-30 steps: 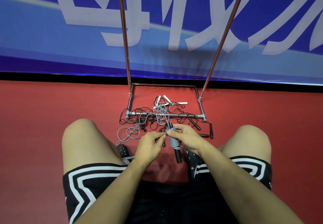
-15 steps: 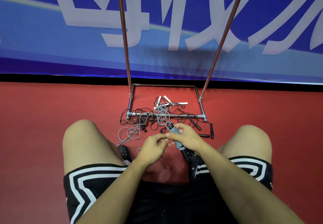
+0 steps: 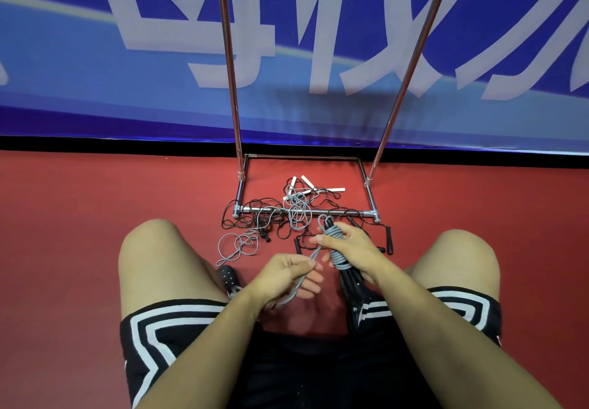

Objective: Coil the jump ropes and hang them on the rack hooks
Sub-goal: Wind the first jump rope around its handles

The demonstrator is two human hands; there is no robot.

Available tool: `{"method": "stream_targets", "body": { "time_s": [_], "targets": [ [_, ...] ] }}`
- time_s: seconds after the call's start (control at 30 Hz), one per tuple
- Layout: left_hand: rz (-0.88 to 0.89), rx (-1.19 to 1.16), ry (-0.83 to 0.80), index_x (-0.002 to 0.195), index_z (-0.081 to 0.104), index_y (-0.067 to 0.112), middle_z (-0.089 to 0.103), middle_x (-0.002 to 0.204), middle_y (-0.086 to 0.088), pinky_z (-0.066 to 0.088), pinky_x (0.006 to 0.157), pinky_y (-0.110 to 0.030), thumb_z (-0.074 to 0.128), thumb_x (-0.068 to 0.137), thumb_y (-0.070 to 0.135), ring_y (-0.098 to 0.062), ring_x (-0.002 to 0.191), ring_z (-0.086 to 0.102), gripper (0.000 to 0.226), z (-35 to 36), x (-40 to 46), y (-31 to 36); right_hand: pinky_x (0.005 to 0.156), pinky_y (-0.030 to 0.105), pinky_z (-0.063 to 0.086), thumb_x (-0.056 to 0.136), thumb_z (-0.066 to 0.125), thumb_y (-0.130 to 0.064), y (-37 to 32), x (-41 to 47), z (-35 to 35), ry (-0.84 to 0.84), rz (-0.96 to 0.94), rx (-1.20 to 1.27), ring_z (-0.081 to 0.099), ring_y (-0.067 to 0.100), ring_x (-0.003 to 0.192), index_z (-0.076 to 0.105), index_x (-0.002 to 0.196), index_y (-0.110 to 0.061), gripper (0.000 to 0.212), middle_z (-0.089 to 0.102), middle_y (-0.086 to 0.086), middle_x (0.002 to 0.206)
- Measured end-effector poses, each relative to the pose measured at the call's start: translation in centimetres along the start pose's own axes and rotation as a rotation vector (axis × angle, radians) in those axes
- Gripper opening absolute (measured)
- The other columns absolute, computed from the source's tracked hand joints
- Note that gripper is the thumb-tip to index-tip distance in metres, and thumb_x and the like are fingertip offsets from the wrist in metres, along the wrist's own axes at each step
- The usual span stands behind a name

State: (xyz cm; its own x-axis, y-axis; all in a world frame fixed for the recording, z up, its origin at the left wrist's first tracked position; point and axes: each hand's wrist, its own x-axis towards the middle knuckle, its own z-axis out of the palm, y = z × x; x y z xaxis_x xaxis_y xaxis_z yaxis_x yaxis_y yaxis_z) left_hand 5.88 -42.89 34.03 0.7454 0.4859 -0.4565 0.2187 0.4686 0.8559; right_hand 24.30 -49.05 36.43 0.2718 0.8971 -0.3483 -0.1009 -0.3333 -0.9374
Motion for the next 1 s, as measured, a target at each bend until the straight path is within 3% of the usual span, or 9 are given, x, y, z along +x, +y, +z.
{"method": "stream_targets", "body": {
  "time_s": [0.17, 0.27, 0.47, 0.6, 0.73, 0.8, 0.9, 1.0],
  "targets": [
    [0.094, -0.038, 0.207, 0.102, 0.073, 0.001, 0.075, 0.078, -0.009, 0.058, 0.063, -0.020, 0.066, 0.097, 0.007, -0.012, 0.064, 0.072, 0.011, -0.4, 1.2, -0.6, 0.070, 0.038, 0.061, 0.087, 0.080, -0.010, 0.9, 0.3, 0.5, -0.011, 0.013, 0.102, 0.071, 0.030, 0.081, 0.062, 0.115, -0.007, 0.034, 0.074, 0.023, 0.112],
    [0.104, -0.027, 0.280, 0.106, 0.074, -0.002, 0.076, 0.078, -0.010, 0.056, 0.061, -0.017, 0.069, 0.093, 0.002, -0.010, 0.064, 0.072, 0.014, -0.7, 1.8, -1.0, 0.068, 0.037, 0.059, 0.087, 0.081, -0.014, 1.1, 0.6, 0.5, 0.013, -0.001, 0.063, 0.064, 0.026, 0.071, 0.063, 0.118, -0.013, 0.036, 0.071, 0.029, 0.110],
    [0.225, 0.067, 0.402, 0.108, 0.075, -0.007, 0.075, 0.071, -0.004, 0.057, 0.067, -0.018, 0.075, 0.087, -0.003, -0.006, 0.061, 0.067, 0.022, -0.5, 2.6, -1.4, 0.070, 0.036, 0.058, 0.093, 0.075, -0.023, 1.0, 0.8, 1.0, 0.046, 0.012, 0.047, 0.064, 0.020, 0.069, 0.062, 0.112, -0.008, 0.027, 0.075, 0.016, 0.101],
    [0.351, 0.423, 0.507, 0.108, 0.080, 0.017, 0.079, 0.080, 0.007, 0.056, 0.082, -0.025, 0.079, 0.089, 0.021, -0.006, 0.076, 0.072, 0.020, -0.8, 2.7, -1.8, 0.072, 0.037, 0.053, 0.106, 0.055, -0.031, 0.6, 1.5, 1.5, 0.053, 0.091, 0.182, 0.063, 0.021, 0.068, 0.060, 0.108, -0.007, 0.025, 0.074, 0.014, 0.096],
    [0.460, 0.663, 0.552, 0.112, 0.080, 0.024, 0.079, 0.087, 0.009, 0.053, 0.083, -0.026, 0.073, 0.093, 0.031, -0.008, 0.084, 0.071, 0.021, -0.9, 2.1, -1.7, 0.075, 0.036, 0.051, 0.109, 0.036, -0.020, 0.6, 1.6, 1.5, 0.016, 0.149, 0.307, 0.061, 0.024, 0.076, 0.060, 0.104, -0.003, 0.030, 0.070, 0.019, 0.099],
    [0.526, 0.754, 0.567, 0.114, 0.079, 0.029, 0.077, 0.086, 0.007, 0.052, 0.078, -0.029, 0.070, 0.096, 0.033, -0.012, 0.080, 0.069, 0.021, -0.9, 1.9, -1.7, 0.075, 0.032, 0.053, 0.109, 0.037, -0.014, 0.6, 1.3, 1.6, -0.009, 0.137, 0.287, 0.064, 0.022, 0.080, 0.059, 0.107, -0.002, 0.026, 0.069, 0.017, 0.098],
    [0.635, 0.886, 0.621, 0.112, 0.079, 0.029, 0.072, 0.080, 0.004, 0.053, 0.069, -0.034, 0.060, 0.098, 0.041, -0.019, 0.073, 0.067, 0.026, -1.0, 1.9, -1.9, 0.063, 0.027, 0.053, 0.109, 0.043, -0.014, 0.7, 1.1, 1.7, -0.029, 0.156, 0.212, 0.061, 0.016, 0.073, 0.058, 0.112, -0.004, 0.019, 0.063, 0.011, 0.091],
    [0.747, 0.985, 0.649, 0.108, 0.079, 0.024, 0.069, 0.075, 0.003, 0.054, 0.060, -0.037, 0.051, 0.098, 0.046, -0.022, 0.067, 0.065, 0.037, -0.9, 1.9, -1.9, 0.069, 0.028, 0.053, 0.107, 0.050, -0.016, 0.8, 1.2, 1.3, -0.045, 0.142, 0.143, 0.062, 0.017, 0.078, 0.061, 0.114, -0.007, 0.016, 0.065, 0.010, 0.094]
  ]
}}
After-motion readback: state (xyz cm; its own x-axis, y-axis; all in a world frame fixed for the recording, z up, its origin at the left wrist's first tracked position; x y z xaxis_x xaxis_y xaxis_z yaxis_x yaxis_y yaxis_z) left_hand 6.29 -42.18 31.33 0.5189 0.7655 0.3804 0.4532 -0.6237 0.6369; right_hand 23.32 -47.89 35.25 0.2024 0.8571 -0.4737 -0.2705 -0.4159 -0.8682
